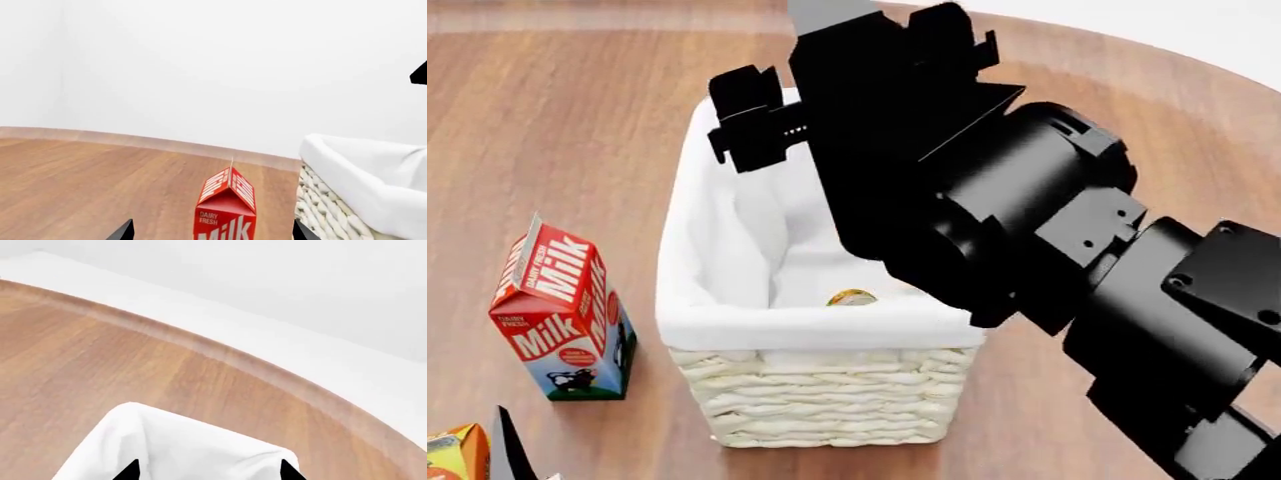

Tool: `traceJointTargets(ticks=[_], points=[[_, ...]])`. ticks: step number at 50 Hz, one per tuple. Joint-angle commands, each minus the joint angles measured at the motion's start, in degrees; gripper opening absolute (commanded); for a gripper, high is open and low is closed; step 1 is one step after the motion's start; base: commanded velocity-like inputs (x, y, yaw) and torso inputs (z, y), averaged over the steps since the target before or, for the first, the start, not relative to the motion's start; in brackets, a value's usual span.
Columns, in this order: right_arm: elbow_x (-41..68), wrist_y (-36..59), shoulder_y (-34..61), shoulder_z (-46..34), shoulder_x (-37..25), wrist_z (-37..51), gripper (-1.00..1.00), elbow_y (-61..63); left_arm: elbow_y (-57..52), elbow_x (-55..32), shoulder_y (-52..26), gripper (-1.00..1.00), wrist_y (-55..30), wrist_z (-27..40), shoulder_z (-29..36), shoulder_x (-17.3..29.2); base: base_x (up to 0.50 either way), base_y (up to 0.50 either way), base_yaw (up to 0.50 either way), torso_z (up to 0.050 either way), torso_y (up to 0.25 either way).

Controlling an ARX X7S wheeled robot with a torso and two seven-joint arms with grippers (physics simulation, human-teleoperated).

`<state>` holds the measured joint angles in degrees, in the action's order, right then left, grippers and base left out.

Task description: Pick up the alphabet soup, and put it in the basket.

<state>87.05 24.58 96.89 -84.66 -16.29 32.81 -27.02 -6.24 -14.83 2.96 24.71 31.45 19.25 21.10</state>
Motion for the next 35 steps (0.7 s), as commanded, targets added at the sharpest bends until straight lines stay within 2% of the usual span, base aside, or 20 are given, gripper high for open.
traceJointTargets(ticks=[1,13,17,19,21,22,31,35], points=[[-1.95,-2.88,0.97,1.92,-11.57,8.32,1.00,19.45,0.20,-0.24,-0.09,1.00,0.04,0.10,-0.09,0.12,0.00,0.00,0.00,0.000,0.000],[-8.75,-9.89,-2.98,3.22,-24.63,17.66,1.00,41.02,0.73,-0.11,-0.32,1.00,-0.05,0.20,0.08,0.01,0.00,0.00,0.00,0.000,0.000],[-13.92,-13.69,-7.00,2.56,-29.79,20.65,1.00,48.49,0.50,-0.14,-0.16,1.00,0.04,0.39,-0.04,0.08,0.00,0.00,0.00,0.000,0.000],[-19.93,-15.59,-9.73,1.61,-32.60,25.14,1.00,52.36,1.20,-0.17,-0.52,1.00,0.16,0.35,-0.03,-0.15,0.00,0.00,0.00,0.000,0.000],[-21.16,-19.39,-12.53,1.49,-34.76,22.91,1.00,54.73,1.50,-0.03,-0.62,1.00,0.19,0.37,0.04,-0.24,0.00,0.00,0.00,0.000,0.000],[-25.19,-19.70,-14.43,0.45,-36.00,26.00,1.00,56.28,1.41,-0.05,-0.52,1.00,0.20,0.45,-0.01,-0.22,0.00,0.00,0.00,0.000,0.000],[-39.97,-30.52,-26.78,-3.17,-41.56,29.36,1.00,59.34,1.04,-0.29,0.04,1.00,0.82,0.92,-0.60,0.06,0.00,0.00,0.00,0.000,0.000],[-46.41,-39.32,-33.61,-3.55,-44.02,32.76,1.00,56.59,1.11,-0.66,0.09,1.00,1.14,1.08,-0.98,0.14,0.00,0.00,0.00,0.000,0.000]])
